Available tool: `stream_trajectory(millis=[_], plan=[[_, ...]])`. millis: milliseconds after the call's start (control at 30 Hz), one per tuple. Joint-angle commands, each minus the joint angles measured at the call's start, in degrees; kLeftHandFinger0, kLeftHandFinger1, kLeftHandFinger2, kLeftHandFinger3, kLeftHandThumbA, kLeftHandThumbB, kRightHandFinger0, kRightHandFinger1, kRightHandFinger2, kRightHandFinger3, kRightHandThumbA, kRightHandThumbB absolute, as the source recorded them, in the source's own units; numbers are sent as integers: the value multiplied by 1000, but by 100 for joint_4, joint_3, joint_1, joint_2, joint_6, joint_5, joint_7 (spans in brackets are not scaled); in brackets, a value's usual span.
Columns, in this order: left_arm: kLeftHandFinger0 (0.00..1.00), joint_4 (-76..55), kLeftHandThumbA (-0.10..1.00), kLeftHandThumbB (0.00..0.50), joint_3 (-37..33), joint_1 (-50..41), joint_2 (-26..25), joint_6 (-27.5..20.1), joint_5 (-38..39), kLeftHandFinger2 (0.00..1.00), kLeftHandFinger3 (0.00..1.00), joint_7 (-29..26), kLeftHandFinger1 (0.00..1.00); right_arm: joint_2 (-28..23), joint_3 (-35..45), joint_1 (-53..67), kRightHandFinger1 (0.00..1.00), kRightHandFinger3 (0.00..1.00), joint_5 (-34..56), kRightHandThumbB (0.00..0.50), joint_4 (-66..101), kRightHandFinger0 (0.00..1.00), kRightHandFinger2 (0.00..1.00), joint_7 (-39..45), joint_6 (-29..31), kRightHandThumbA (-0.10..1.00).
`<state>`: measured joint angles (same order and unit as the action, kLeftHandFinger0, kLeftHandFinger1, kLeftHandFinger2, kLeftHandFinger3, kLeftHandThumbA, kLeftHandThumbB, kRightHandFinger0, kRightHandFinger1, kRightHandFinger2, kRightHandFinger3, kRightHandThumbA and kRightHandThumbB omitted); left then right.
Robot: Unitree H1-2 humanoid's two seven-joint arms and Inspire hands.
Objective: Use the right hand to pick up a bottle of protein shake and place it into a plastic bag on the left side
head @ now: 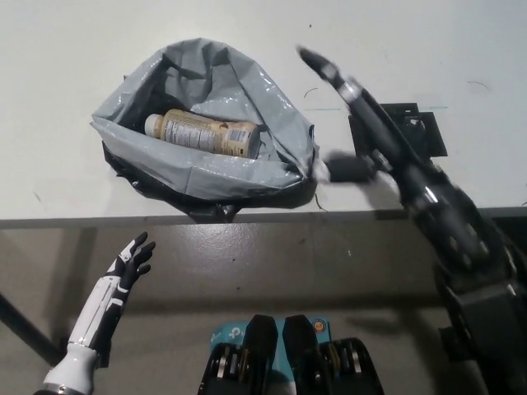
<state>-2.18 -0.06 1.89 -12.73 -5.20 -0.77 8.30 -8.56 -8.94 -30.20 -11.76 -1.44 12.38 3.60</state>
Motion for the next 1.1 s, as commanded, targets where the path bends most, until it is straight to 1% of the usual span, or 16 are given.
stream_trajectory(millis=[0, 67, 167, 267, 367, 400, 467, 500, 533, 567, 600, 667, 767, 867, 933, 1067], plan=[[1000, 74, 1000, 282, 89, 371, -95, -57, 2, 1000, 1000, -27, 1000, -440, 1016, 1494, 1000, 1000, 1579, 349, 3883, 1000, 1000, -412, 288, 1000], [1000, 124, 1000, 302, 62, 360, -93, -60, -65, 1000, 1000, -40, 1000, -324, 1055, 1722, 1000, 1000, 1617, 329, 3954, 1000, 1000, -554, 543, 1000], [1000, 135, 1000, 302, 38, 304, -98, -105, -170, 1000, 1000, -72, 1000, -55, 998, 2043, 1000, 1000, 1535, 298, 3834, 1000, 1000, -702, 901, 1000], [1000, 99, 1000, 290, 37, 114, -71, -128, -149, 1000, 1000, -71, 1000, 266, 932, 2220, 1000, 1000, 1132, 257, 3004, 1000, 1000, -787, 1383, 1000], [1000, 35, 1000, 298, 22, -88, -24, -127, -59, 1000, 1000, -27, 1000, 356, 947, 2310, 1000, 1000, 621, 232, 1963, 1000, 1000, -900, 1558, 1000], [1000, 14, 1000, 301, 5, -170, -9, -133, -33, 1000, 1000, -3, 1000, 308, 948, 2353, 1000, 1000, 489, 238, 1443, 1000, 1000, -865, 1513, 999], [1000, -34, 1000, 310, -28, -299, -19, -168, -94, 1000, 1000, 3, 1000, 316, 971, 2400, 1000, 1000, 516, 245, 674, 1000, 1000, -850, 1607, 885], [1000, -60, 1000, 306, -27, -356, -34, -173, -89, 1000, 1000, 17, 1000, 300, 957, 2401, 1000, 1000, 410, 274, 195, 1000, 1000, -876, 1604, 896], [1000, -59, 1000, 306, -25, -361, -37, -182, -91, 1000, 1000, 16, 1000, 286, 951, 2382, 1000, 1000, 339, 280, 0, 1000, 1000, -892, 1573, 910], [1000, -23, 1000, 303, 0, -300, -56, -210, -51, 1000, 1000, 28, 1000, 248, 944, 2268, 1000, 1000, 378, 270, -534, 1000, 1000, -853, 1590, 850], [1000, -25, 1000, 303, 10, -289, -69, -205, -44, 1000, 1000, 34, 1000, 238, 937, 2242, 1000, 1000, 414, 273, -709, 1000, 1000, -836, 1631, 837], [1000, -111, 1000, 305, -3, -358, -92, -121, -81, 1000, 1000, 47, 1000, 257, 915, 2341, 1000, 1000, 467, 291, -798, 1000, 1000, -795, 1534, 837], [1000, -128, 1000, 304, -6, -419, -94, -169, -62, 1000, 1000, 61, 1000, 248, 872, 2398, 1000, 1000, 503, 261, -985, 1000, 1000, -759, 1724, 745], [1000, -174, 1000, 317, 17, -460, -126, -149, -116, 1000, 1000, 31, 1000, 248, 824, 2370, 1000, 1000, 539, 261, -1192, 1000, 1000, -697, 1772, 710], [1000, -127, 1000, 303, 23, -369, -147, -138, -151, 1000, 1000, 24, 1000, 241, 830, 2283, 1000, 1000, 540, 270, -1291, 1000, 1000, -706, 1765, 713], [1000, -145, 1000, 314, 11, -427, -182, -130, -153, 1000, 1000, 65, 1000, 264, 817, 2379, 1000, 1000, 503, 274, -1289, 1000, 1000, -729, 1742, 716]])
